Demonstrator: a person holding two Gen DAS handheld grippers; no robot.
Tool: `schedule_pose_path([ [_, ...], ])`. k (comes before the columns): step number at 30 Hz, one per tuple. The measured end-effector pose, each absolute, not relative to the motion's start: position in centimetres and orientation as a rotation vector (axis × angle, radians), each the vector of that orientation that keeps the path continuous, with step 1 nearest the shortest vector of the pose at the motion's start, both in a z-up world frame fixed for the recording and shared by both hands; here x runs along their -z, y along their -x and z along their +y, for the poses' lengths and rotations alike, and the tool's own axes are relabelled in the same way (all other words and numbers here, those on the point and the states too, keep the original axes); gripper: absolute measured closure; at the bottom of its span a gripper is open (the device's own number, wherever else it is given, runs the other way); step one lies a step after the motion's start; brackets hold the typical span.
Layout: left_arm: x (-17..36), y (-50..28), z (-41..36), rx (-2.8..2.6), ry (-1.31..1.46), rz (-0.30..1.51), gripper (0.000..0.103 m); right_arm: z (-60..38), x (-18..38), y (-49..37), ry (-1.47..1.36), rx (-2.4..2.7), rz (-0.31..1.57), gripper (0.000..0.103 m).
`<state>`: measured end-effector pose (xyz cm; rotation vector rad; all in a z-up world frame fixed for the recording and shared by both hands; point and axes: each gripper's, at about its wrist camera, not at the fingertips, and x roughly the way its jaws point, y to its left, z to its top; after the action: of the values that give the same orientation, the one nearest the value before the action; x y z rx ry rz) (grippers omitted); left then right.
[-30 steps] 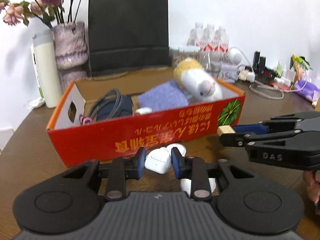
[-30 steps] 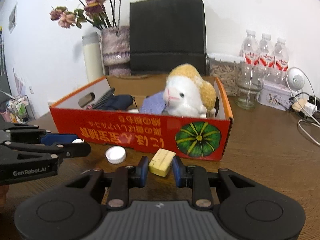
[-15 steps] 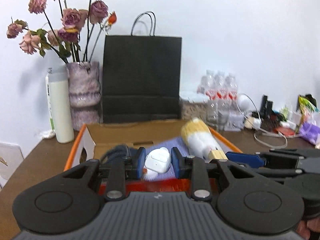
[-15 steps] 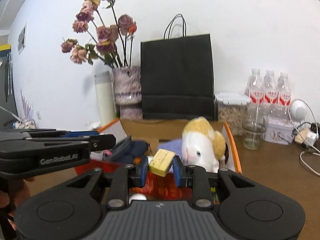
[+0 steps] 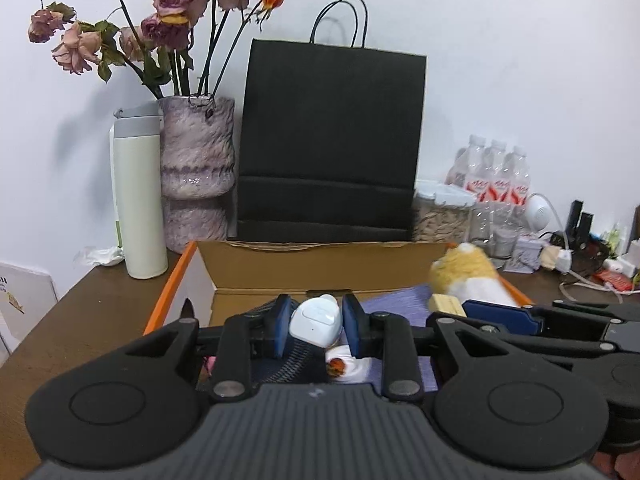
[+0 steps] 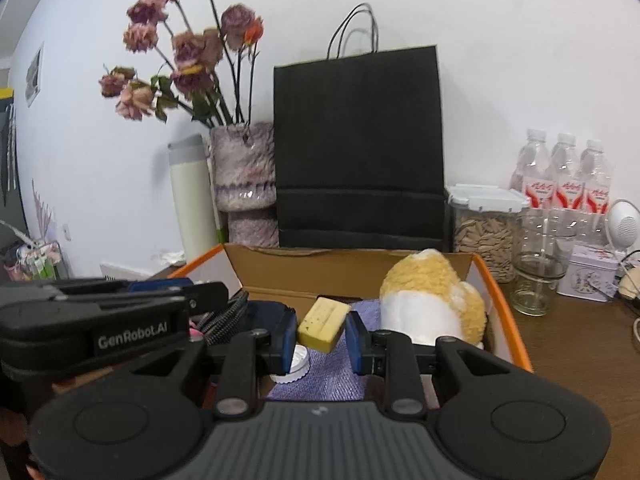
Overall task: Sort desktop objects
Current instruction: 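Carry the yellow block and white cap over the box with both grippers, then open both grippers to drop the block and cap into the box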
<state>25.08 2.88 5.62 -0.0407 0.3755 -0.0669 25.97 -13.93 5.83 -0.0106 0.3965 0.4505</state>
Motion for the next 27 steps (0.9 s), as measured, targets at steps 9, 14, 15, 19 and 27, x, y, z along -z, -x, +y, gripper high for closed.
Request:
schedule_pose_path([
  [9,-4.4,-27.5,3.8,0.045,0.006,0.396,0.074,-12.7,-4.6,-27.7,0.083,-0.473,0.404,0.078],
  [14,-4.0,-27.7,3.7,0.042,-0.009,0.403,0.074,-12.3,-4.4,-27.5,0.116,-0.483,0.4,0.078],
  [15,-4.0,-27.7,3.7,0.043,-0.009,0.402,0.074,-12.2,-4.4,-27.4,0.119,-0.484,0.4,0.078],
  [19,-4.0,-27.4,3.6,0.04,-0.007,0.395,0.072,-12.3,-4.5,-27.2,0.124,-0.483,0.398,0.077],
  [27,-4.5,-26.5,3.4,0.028,0.0,0.35,0.041,-12.6,-5.0,-26.8,0.119,-0.46,0.372,0.045],
])
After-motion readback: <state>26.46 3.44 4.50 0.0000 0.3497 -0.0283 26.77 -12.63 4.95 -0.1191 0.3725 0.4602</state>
